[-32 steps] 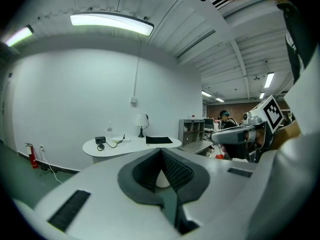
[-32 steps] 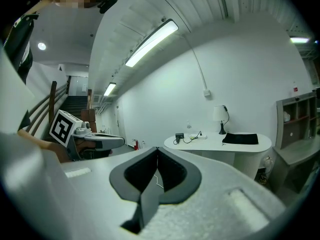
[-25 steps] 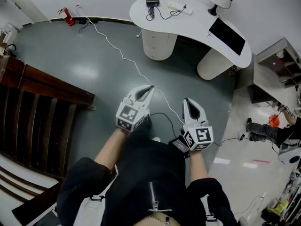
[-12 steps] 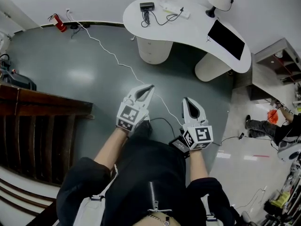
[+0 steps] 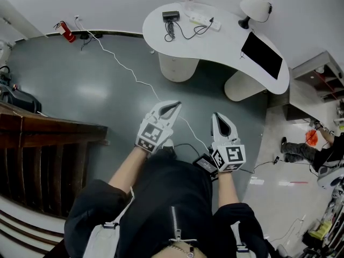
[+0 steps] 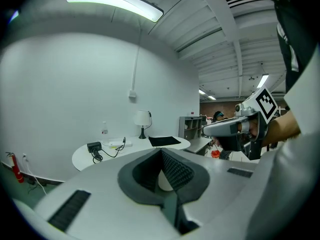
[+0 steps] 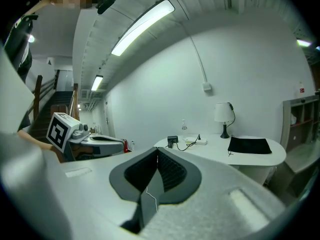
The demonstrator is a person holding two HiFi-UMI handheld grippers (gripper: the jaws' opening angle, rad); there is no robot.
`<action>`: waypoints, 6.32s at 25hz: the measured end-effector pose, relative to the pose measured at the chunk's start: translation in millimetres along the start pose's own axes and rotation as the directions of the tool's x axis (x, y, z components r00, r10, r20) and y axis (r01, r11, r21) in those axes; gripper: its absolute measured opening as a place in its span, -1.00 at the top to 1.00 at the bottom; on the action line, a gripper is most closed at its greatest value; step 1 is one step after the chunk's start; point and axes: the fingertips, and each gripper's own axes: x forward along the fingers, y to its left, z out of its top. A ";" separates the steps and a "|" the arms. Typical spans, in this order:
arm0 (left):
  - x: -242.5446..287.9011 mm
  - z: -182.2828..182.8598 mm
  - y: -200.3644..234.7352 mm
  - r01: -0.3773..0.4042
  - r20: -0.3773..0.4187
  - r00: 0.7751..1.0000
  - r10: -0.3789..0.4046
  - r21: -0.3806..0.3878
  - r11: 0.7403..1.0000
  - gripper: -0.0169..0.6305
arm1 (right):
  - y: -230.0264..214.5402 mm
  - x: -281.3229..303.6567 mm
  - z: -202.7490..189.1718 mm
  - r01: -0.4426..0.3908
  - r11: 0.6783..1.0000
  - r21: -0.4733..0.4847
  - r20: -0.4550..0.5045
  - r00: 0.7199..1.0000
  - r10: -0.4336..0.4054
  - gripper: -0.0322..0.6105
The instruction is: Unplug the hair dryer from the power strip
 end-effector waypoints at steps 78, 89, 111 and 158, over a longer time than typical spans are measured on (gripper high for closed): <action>404.4 71.2 237.5 0.002 -0.119 0.993 0.000 0.019 1.000 0.91 | -304.2 328.9 132.7 -0.092 0.995 -0.047 -0.022 0.996 0.091 0.89; 471.0 64.9 312.1 0.107 -0.218 0.972 -0.085 0.091 0.990 0.91 | -326.4 401.9 137.4 -0.056 0.998 -0.027 -0.098 0.994 0.053 0.89; 555.2 1.0 373.1 0.404 -0.456 0.847 -0.272 0.222 0.887 0.91 | -363.2 469.2 103.2 0.032 0.998 0.056 -0.258 0.966 -0.016 0.89; 589.4 -77.8 376.5 0.698 -0.744 0.606 -0.281 0.329 0.636 -0.09 | -377.3 471.1 74.0 0.096 0.986 0.137 -0.309 0.950 -0.050 0.89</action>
